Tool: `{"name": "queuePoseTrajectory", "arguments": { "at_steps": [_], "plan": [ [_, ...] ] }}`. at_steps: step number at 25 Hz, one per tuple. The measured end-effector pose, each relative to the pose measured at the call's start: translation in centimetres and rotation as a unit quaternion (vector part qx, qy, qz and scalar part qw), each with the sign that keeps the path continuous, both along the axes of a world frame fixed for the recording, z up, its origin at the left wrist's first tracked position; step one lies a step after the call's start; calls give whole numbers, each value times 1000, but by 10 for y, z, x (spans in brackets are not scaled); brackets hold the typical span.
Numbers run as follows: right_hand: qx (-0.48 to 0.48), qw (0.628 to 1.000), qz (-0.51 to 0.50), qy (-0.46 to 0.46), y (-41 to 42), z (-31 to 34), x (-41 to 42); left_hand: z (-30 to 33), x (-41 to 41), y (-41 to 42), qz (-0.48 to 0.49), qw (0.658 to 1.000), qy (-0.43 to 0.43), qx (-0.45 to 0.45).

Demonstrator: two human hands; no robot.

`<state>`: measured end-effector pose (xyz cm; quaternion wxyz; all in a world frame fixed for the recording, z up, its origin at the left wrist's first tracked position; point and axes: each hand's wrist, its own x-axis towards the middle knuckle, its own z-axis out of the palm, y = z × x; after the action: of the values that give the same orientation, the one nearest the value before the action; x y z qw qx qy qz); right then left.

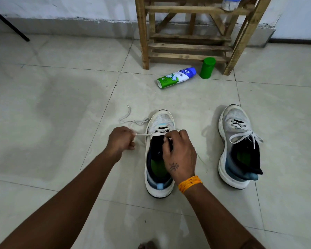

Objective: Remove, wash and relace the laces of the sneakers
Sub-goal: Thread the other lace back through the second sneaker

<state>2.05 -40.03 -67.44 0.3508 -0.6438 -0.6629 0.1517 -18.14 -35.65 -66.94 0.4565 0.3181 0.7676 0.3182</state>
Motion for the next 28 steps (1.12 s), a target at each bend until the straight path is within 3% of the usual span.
{"name": "queuePoseTrajectory", "arguments": {
  "at_steps": [3, 4, 8, 11, 14, 17, 19, 22, 25, 26, 28],
  "plan": [
    [-10, 998, -17, 56, -1, -3, 1, -9, -36, -12, -82, 963, 248, -66],
    [-10, 997, -19, 72, -2, -4, 0, -10, -36, -15, -122, 947, 292, -47],
    [-6, 995, -28, 95, -4, -8, -4, 7, 3, -13, -232, 940, 211, 131],
    [-4, 995, -23, 94, -5, -8, -5, 5, 19, -6, -293, 906, 228, 204],
    [-1, 994, -26, 103, -5, -8, -3, -3, 11, -5, -269, 900, 290, 183],
    [1, 993, -39, 112, -5, -8, -3, -4, -13, -6, -266, 849, 457, 3],
    [4, 993, -39, 114, -7, -8, -4, -5, -28, -7, -311, 819, 477, -69],
    [4, 993, -43, 112, -6, -9, -3, -5, -20, -4, -358, 850, 379, 72],
    [4, 993, -40, 106, -4, -10, -6, 0, 7, -4, -378, 816, 372, 230],
    [4, 994, -40, 103, -4, -10, -7, -1, 8, -3, -369, 803, 401, 240],
    [3, 994, -41, 105, -6, -10, -7, -3, -1, -4, -337, 800, 475, 144]
  ]
}}
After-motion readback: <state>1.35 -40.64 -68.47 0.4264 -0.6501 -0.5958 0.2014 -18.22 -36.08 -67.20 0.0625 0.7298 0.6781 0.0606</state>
